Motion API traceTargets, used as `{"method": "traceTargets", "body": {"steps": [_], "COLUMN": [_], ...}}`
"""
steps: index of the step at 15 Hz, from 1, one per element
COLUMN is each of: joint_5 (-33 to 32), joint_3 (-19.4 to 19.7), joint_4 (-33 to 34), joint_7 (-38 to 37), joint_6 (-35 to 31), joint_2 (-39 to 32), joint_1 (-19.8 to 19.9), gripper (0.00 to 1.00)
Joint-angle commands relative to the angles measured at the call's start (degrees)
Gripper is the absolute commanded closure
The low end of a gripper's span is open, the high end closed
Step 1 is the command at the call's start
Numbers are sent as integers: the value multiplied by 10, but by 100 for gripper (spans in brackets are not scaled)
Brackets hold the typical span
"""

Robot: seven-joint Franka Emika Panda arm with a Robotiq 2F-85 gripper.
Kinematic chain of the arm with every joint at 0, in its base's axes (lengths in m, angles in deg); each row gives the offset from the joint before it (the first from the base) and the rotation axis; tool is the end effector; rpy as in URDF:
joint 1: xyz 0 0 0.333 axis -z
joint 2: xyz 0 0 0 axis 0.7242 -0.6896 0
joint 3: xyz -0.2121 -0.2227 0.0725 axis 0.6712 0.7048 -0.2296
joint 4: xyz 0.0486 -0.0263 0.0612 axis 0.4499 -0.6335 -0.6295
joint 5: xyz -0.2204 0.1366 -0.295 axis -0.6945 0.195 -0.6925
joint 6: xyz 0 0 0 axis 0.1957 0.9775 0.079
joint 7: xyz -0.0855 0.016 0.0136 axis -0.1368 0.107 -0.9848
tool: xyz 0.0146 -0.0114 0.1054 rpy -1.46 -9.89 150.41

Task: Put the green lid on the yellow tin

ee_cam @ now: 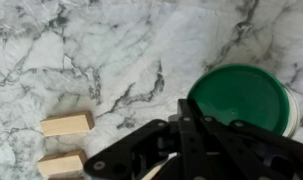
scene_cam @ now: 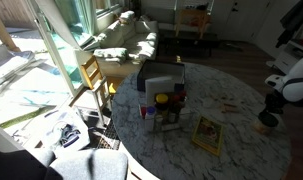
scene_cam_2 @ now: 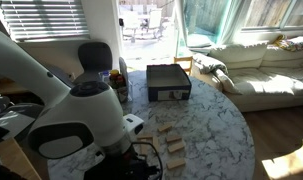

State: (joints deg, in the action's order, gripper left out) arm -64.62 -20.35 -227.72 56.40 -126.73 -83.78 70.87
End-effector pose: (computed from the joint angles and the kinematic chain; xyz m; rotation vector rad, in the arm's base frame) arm 0.3362 -0.3200 0.2364 2.7635 1.0216 -0.0112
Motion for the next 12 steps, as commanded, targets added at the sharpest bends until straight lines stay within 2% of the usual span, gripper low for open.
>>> {"method": "traceTargets", "body": {"steps": [1,6,12], "joint_5": [38,52,39], "joint_3": [-13,-12,-7], "joint_4": [-10,-14,-18], "joint_7": [47,53,42], "joint_6": [15,11,3], "joint_2": [12,12,11], "joint_1": [13,10,7], "gripper": [100,100,100]}}
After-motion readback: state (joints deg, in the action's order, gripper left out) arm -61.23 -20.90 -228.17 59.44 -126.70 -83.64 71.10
